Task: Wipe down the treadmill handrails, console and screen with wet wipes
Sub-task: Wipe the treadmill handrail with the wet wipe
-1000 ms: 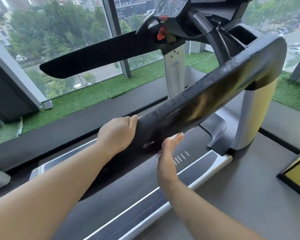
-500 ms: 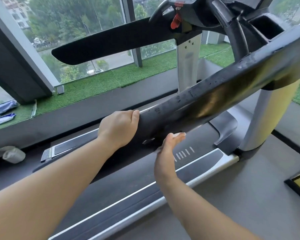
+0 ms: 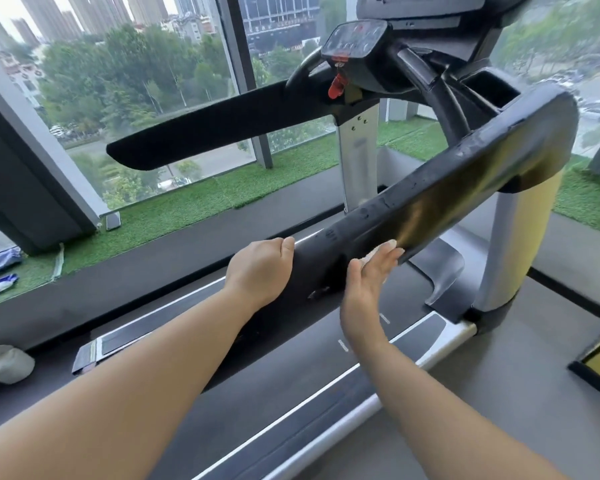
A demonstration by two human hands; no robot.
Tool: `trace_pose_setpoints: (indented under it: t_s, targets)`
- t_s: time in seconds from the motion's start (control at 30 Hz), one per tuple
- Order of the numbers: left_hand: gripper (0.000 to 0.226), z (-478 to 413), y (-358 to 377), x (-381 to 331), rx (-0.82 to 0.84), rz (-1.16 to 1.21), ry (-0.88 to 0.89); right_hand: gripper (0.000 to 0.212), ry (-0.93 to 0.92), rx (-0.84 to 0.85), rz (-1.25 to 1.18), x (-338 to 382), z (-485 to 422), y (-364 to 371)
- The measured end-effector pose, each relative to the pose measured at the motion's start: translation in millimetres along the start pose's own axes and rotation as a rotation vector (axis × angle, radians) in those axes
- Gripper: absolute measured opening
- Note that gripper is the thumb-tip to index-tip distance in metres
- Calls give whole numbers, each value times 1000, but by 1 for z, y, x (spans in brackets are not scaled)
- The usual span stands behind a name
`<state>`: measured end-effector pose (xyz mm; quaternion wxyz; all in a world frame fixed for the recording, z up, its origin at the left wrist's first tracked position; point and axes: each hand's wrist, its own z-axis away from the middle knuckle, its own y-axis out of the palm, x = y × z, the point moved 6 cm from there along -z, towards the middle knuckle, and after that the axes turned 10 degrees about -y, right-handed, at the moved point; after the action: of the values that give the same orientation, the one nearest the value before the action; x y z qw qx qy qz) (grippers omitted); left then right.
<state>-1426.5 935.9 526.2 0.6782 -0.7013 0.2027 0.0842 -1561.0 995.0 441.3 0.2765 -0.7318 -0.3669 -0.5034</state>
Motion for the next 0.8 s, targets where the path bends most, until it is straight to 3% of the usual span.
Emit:
trace_pose_setpoints:
  t_s: [0.1, 0.27, 0.4, 0.57, 0.8]
  targets:
    - [46, 3, 0, -2, -9, 4, 29, 64, -22, -12, 105, 7, -12, -10]
    - [44, 5, -1, -6, -35, -9, 65, 65, -260, 256, 351, 21, 38, 30]
    - [43, 4, 0, -6, -27, -16, 73, 63, -243, 327, 456, 19, 22, 15]
    - [43, 5, 0, -6, 0, -11, 67, 64, -151, 263, 378, 32, 9, 12]
    - [41, 6, -1, -8, 15, -23, 80, 68, -354, 458, 619, 24, 44, 32]
